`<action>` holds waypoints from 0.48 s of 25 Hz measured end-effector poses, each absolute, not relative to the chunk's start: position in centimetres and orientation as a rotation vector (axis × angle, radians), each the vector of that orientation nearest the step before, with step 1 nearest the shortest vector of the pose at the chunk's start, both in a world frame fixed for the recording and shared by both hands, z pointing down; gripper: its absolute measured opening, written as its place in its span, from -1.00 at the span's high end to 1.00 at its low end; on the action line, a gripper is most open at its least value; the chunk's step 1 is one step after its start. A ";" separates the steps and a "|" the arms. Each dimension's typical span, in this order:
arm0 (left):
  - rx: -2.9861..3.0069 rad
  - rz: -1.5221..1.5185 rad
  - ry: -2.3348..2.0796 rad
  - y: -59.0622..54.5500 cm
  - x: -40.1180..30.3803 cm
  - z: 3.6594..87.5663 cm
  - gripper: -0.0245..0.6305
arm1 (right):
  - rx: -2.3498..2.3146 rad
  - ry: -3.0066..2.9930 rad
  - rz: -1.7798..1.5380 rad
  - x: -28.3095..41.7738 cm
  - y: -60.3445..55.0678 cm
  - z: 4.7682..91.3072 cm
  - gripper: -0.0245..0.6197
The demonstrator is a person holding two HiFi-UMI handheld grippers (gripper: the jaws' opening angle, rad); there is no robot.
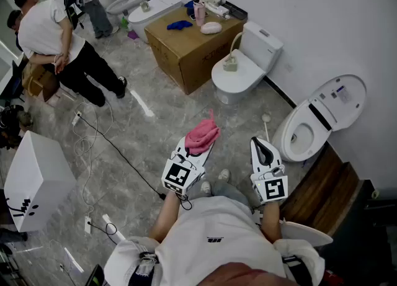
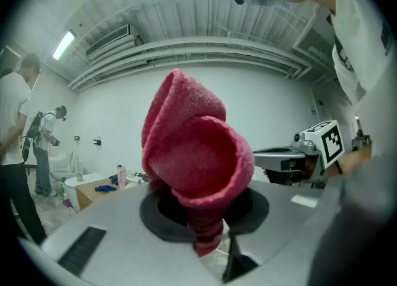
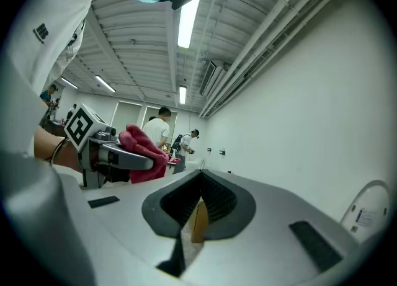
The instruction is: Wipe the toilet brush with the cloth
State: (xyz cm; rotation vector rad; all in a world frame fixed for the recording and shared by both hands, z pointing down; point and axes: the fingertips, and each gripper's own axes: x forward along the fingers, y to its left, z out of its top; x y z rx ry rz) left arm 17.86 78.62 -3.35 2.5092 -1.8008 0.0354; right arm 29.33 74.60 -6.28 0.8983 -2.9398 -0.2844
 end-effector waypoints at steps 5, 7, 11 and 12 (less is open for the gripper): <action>2.513 0.029 -1.805 78.9 16.0 -4.3 0.63 | 0.893 -2.969 -0.259 27.2 75.8 -6.8 0.94; 2.517 0.023 -1.805 79.0 15.4 -4.2 0.63 | 0.889 -2.958 -0.256 26.5 75.9 -6.6 0.94; 2.515 0.013 -1.807 78.7 14.3 -3.8 0.63 | 0.876 -2.955 -0.256 25.1 75.8 -6.3 0.94; 2.512 0.013 -1.806 78.6 14.2 -3.6 0.63 | 0.878 -2.957 -0.253 24.9 75.8 -6.2 0.94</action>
